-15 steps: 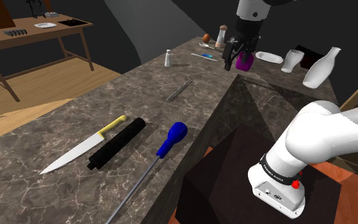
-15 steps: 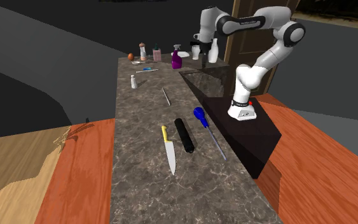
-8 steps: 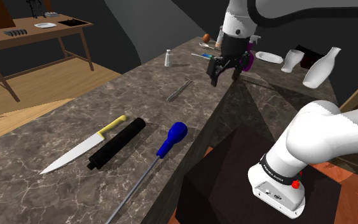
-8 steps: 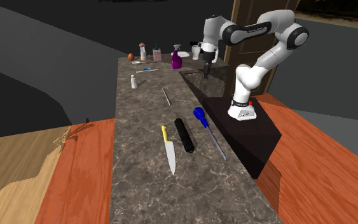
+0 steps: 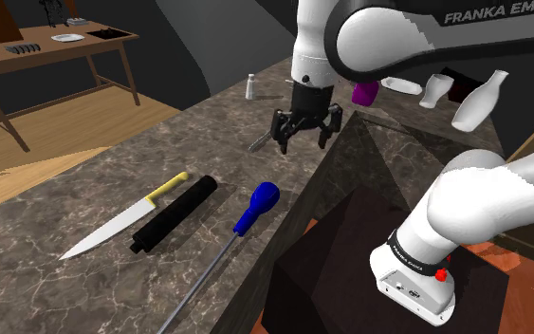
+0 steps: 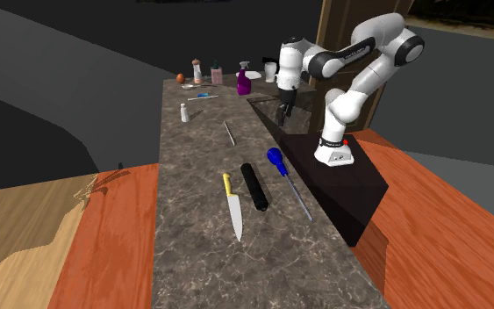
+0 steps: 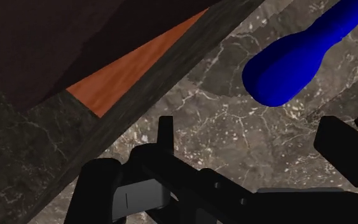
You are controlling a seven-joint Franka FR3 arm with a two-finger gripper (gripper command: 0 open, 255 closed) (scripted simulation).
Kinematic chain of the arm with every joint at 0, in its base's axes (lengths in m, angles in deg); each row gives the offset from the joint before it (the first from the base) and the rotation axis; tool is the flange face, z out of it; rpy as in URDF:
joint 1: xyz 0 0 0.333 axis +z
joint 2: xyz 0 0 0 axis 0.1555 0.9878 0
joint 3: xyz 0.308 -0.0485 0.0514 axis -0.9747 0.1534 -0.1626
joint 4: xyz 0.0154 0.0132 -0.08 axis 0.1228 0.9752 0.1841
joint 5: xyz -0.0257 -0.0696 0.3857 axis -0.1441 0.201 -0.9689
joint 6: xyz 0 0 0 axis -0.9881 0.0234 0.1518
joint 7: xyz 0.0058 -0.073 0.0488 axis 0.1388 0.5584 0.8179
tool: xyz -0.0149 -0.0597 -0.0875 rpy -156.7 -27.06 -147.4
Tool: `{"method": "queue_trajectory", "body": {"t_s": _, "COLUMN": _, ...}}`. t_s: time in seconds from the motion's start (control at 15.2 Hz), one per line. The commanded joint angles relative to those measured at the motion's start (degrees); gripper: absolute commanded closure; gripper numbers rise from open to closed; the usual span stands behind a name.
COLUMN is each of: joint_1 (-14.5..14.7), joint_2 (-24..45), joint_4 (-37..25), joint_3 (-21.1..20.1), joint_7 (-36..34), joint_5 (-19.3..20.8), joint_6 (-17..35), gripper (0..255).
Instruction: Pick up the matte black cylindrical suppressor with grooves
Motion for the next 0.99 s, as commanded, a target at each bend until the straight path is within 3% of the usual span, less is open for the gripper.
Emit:
{"method": "queue_trajectory", "body": {"t_s": 0.0, "joint_1": -0.15, "joint_2": 2.61, "joint_4": -1.28, "joint_3": -3.45, "joint_7": -5.61, "joint_5": -1.68, "joint_6": 1.63, "gripper": 0}}
{"method": "queue_trajectory", "body": {"t_s": 0.26, "joint_1": -1.71, "joint_2": 9.57, "joint_4": -4.62, "joint_3": -10.10, "joint_7": -15.92, "joint_5": -3.15, "joint_6": 5.82, "gripper": 0}}
{"method": "queue_trajectory", "body": {"t_s": 0.53, "joint_1": -4.38, "joint_2": 18.12, "joint_4": -9.37, "joint_3": -16.86, "joint_7": -26.97, "joint_5": -2.00, "joint_6": 9.95, "gripper": 0}}
{"method": "queue_trajectory", "body": {"t_s": 0.73, "joint_1": -6.88, "joint_2": 25.77, "joint_4": -13.78, "joint_3": -21.94, "joint_7": -36.24, "joint_5": 1.30, "joint_6": 12.75, "gripper": 0}}
{"method": "queue_trajectory", "body": {"t_s": 0.92, "joint_1": -8.85, "joint_2": 34.87, "joint_4": -18.94, "joint_3": -26.34, "joint_7": -46.87, "joint_5": 7.44, "joint_6": 14.87, "gripper": 0}}
